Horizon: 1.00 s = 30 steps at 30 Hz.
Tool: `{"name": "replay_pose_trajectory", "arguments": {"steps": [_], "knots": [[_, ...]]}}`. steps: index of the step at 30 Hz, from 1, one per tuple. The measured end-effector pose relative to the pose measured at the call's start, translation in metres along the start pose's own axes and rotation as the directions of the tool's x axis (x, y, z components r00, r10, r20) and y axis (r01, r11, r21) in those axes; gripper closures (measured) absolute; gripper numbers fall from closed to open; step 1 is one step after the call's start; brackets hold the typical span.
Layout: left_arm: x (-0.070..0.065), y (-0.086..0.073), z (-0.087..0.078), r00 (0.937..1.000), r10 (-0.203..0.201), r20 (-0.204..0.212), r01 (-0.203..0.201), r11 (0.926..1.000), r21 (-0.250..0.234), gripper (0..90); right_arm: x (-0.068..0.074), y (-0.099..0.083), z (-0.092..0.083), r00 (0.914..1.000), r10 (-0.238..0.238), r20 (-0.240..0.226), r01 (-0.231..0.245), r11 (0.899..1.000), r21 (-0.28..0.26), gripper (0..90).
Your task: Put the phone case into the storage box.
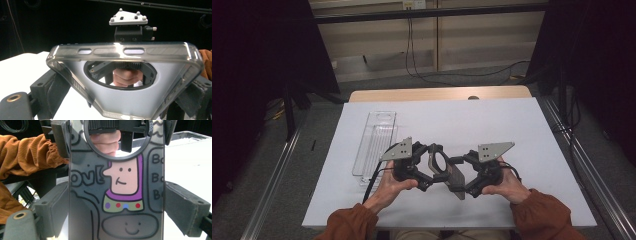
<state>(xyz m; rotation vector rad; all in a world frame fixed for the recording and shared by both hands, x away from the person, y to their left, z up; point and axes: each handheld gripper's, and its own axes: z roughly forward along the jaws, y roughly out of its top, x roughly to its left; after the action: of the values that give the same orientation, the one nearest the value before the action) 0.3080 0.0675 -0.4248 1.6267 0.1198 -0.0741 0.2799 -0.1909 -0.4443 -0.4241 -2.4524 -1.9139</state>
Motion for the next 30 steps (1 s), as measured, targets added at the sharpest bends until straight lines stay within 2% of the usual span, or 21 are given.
{"name": "replay_pose_trajectory", "arguments": {"steps": [10,11,13,17,19,24,28,29,30], "knots": [[-0.0023,0.0024,0.0011,0.9998,0.010,-0.018,-0.010,0.9999,0.007,10.9,0.0007,0.0006,-0.0004,0.9997,-0.022,0.010,0.022,1.000,0.000,11.8],[-0.0035,0.0025,0.0023,0.9999,-0.002,-0.012,0.002,1.0000,-0.005,11.1,0.0012,0.0007,-0.0002,0.9996,-0.024,0.015,0.024,1.000,-0.001,11.7],[-0.0036,0.0040,0.0020,0.9997,0.018,-0.014,-0.018,0.9997,0.016,11.6,0.0017,0.0009,0.0003,0.9997,-0.021,0.015,0.021,1.000,-0.002,11.6],[-0.0078,0.0045,0.0045,0.9999,0.011,-0.001,-0.011,0.9999,0.004,12.1,0.0027,0.0003,0.0027,0.9999,-0.013,0.006,0.013,1.000,0.002,11.2],[-0.0095,0.0052,0.0059,0.9996,0.024,-0.016,-0.024,0.9997,0.010,12.2,0.0033,-0.0005,0.0043,1.0000,-0.001,-0.004,0.001,1.000,0.002,10.5],[-0.0086,0.0047,0.0055,0.9993,0.009,-0.035,-0.009,0.9999,0.013,12.3,0.0035,0.0001,0.0036,0.9999,0.010,0.012,-0.011,1.000,0.006,6.2],[-0.0072,0.0056,0.0031,0.9977,0.012,-0.067,-0.011,0.9997,0.023,12.4,0.0025,0.0007,0.0015,0.9995,0.015,0.030,-0.015,1.000,-0.003,3.4],[-0.0067,0.0062,0.0019,0.9960,0.017,-0.088,-0.015,0.9995,0.028,12.4,0.0022,0.0006,0.0010,0.9995,0.015,0.027,-0.015,1.000,-0.004,3.1],[-0.0071,0.0066,0.0015,0.9959,0.008,-0.090,-0.006,0.9997,0.025,12.4,0.0026,0.0006,0.0002,0.9994,0.019,0.028,-0.019,1.000,-0.007,2.4]]}}
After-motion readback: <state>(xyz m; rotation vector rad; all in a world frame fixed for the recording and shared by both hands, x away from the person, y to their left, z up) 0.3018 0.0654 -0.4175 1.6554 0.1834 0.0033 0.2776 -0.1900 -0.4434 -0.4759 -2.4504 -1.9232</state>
